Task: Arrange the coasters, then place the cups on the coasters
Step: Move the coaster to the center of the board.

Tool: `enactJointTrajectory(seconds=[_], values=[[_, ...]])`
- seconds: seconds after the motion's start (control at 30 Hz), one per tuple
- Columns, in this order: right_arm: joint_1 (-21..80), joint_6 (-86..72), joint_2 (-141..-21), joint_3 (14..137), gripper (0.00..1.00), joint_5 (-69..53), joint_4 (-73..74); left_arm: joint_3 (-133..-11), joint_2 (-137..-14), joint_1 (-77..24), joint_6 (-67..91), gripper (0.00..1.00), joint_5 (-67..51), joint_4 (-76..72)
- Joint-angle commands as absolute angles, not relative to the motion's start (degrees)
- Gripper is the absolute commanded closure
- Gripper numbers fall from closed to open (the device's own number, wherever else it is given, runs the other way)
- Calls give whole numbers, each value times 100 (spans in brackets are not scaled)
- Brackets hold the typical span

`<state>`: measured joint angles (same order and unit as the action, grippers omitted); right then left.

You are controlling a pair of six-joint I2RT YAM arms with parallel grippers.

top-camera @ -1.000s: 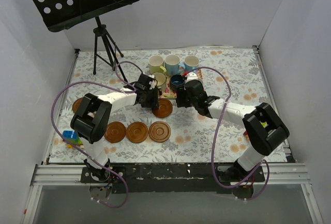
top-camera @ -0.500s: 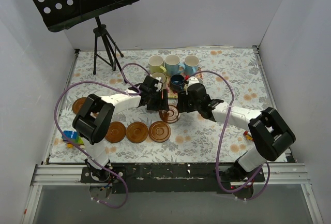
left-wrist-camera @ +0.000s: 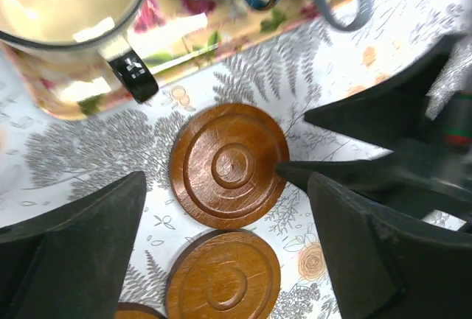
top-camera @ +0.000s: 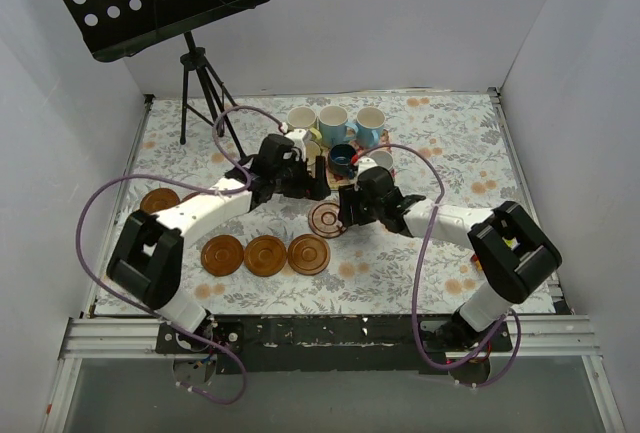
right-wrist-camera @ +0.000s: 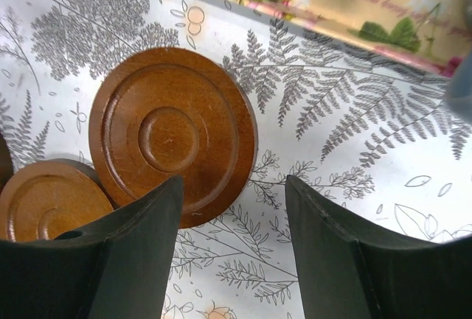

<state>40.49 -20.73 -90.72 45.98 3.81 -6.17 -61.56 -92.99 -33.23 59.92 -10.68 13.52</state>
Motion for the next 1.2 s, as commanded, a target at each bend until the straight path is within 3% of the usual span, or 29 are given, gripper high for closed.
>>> enactJointTrajectory(seconds=[0.0, 0.3, 0.67, 0.97, 1.17], values=[[4192, -1881, -9412, 4930, 34, 439, -765, -5872, -8211, -3314, 5257, 2, -450, 1143], [4324, -1644, -9861, 5422, 34, 905, -607, -4931, -6901, -2330, 5097, 2, 536, 642], [4491, -1556, -10213, 5590, 38, 1151, -396, -4904, -6926, -1881, 5168, 2, 501, 668], [4465, -1784, -10187, 5494, 57, 2012, 165, -4896, -6900, -1881, 5150, 2, 606, 686], [4377, -1837, -9941, 5230, 60, 2284, 386, -4904, -6864, -1881, 5133, 2, 598, 694]])
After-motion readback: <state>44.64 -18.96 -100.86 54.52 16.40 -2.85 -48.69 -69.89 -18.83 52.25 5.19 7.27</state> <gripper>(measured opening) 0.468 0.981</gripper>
